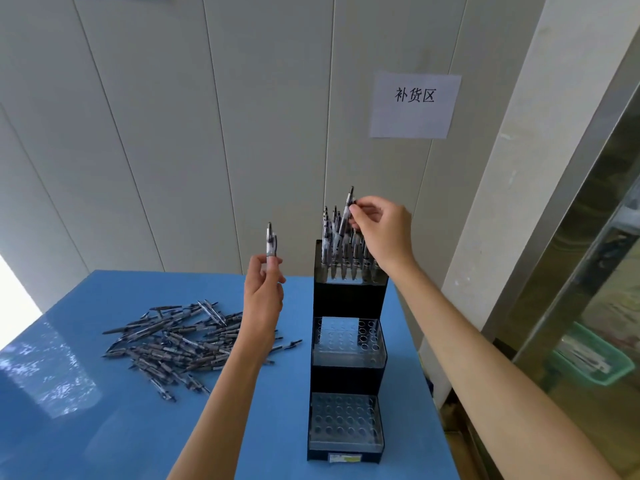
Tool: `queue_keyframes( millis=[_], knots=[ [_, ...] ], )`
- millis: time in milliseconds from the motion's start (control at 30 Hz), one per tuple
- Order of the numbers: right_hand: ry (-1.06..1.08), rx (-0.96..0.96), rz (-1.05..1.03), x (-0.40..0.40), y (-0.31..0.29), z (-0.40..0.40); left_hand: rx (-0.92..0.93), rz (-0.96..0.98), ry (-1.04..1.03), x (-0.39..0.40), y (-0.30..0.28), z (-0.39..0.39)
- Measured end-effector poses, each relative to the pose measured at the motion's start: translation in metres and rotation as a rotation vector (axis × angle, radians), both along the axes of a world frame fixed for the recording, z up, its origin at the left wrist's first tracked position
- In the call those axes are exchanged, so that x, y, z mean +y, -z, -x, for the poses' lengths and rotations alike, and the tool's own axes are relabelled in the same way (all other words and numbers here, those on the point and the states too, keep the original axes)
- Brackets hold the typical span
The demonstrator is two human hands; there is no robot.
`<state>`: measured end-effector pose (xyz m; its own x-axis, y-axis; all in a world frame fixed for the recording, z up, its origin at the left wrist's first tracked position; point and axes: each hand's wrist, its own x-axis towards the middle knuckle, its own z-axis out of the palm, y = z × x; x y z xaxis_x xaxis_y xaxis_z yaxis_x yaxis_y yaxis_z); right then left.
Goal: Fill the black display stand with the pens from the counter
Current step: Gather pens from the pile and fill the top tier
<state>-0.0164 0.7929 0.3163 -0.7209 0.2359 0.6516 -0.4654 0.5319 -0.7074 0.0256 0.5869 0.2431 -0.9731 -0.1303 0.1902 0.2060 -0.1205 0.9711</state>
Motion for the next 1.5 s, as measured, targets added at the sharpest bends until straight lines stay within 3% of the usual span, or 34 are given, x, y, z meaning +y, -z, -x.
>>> queue_keyframes(
  millis=[400,600,933,1200,1367,1500],
  knots=[
    [0.036,-0.011,-0.110,-0.007,0.013,-0.002,0.054,0.069,-0.010,0.001,-0.004,0.001],
    [0.011,-0.149,-0.165,-0.009,0.027,-0.004,0.129,0.079,-0.040,0.002,-0.014,-0.007],
    [-0.026,-0.202,-0.074,-0.003,0.032,-0.017,0.132,0.128,-0.004,0.007,-0.019,-0.014],
    [-0.455,-0.369,0.355,-0.004,0.005,-0.042,0.171,0.440,0.112,0.026,-0.035,-0.007],
    [-0.445,-0.357,0.477,-0.006,0.007,-0.043,0.218,0.608,0.124,0.033,-0.034,-0.005],
    [-0.318,-0.294,0.461,0.002,0.001,-0.032,0.278,0.977,0.013,0.020,-0.036,-0.001]
  ],
)
